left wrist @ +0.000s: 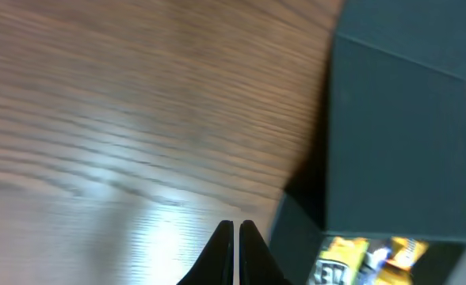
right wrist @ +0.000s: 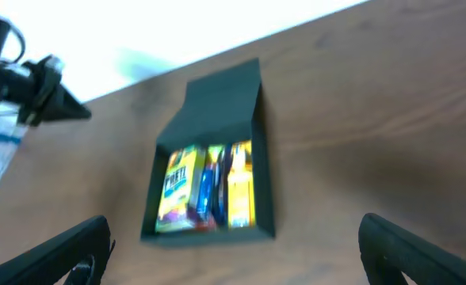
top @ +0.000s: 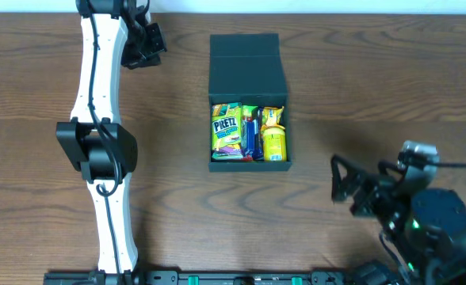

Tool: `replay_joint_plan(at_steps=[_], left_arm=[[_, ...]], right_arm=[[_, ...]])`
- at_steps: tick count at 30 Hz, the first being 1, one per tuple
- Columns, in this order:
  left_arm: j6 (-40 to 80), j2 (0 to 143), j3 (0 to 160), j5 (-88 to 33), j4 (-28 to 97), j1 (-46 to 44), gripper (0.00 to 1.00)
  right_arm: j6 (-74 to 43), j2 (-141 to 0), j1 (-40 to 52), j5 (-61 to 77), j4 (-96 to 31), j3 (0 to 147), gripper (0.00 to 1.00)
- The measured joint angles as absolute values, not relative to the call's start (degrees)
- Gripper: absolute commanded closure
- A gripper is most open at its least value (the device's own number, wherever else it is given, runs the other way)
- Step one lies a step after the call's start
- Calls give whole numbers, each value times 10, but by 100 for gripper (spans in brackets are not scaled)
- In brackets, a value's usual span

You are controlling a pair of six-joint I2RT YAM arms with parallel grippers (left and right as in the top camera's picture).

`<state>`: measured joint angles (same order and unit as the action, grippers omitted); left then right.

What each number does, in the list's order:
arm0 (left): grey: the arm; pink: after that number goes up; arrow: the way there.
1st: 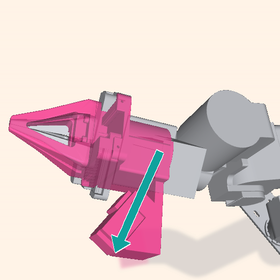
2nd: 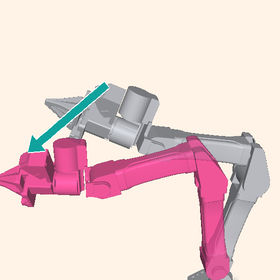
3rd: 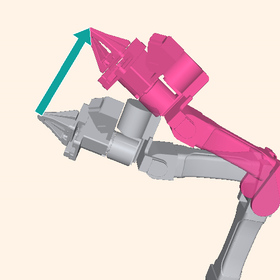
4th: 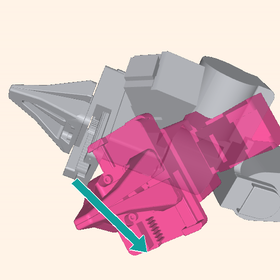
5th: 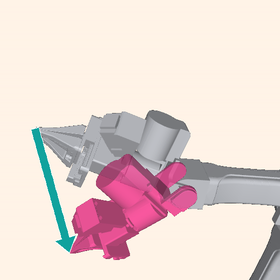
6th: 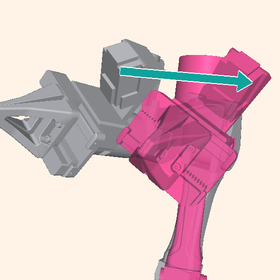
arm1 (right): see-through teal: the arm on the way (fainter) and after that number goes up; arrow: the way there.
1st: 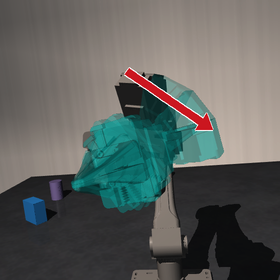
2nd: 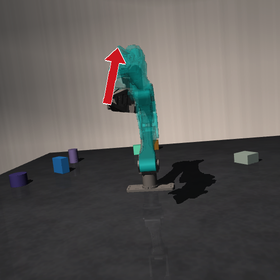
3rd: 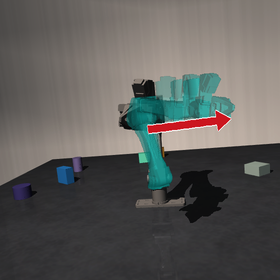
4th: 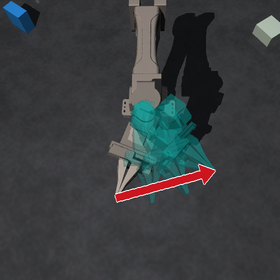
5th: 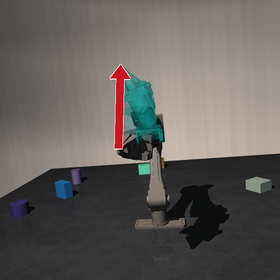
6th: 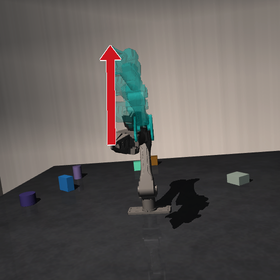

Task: Pack container
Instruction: 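Move the left and right grippers to the box lid's two back corners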

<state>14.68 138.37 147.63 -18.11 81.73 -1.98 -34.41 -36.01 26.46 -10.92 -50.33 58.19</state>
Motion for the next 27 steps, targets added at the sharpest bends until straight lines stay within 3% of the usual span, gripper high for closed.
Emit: replay_joint_plan(at_steps=[2,4,11,18,23,27], left_arm=[[147,1384,1476,-197,813,-20,94],[147,1385,1476,-209,811,-20,94],[147,1409,1476,-229,789,-27,94],[158,1424,1476,-241,749,-53,95],[187,1443,1476,-256,721,-57,95],[209,1476,1476,-287,708,-55,95]], right_arm=[[-348,-398,261,-119,-474,575,4],[-352,-458,250,-122,-442,571,17],[-354,-690,177,-28,-268,564,32],[-353,-821,101,80,-110,562,56],[-362,-901,67,138,-22,562,96],[-379,-971,47,187,0,574,99]])
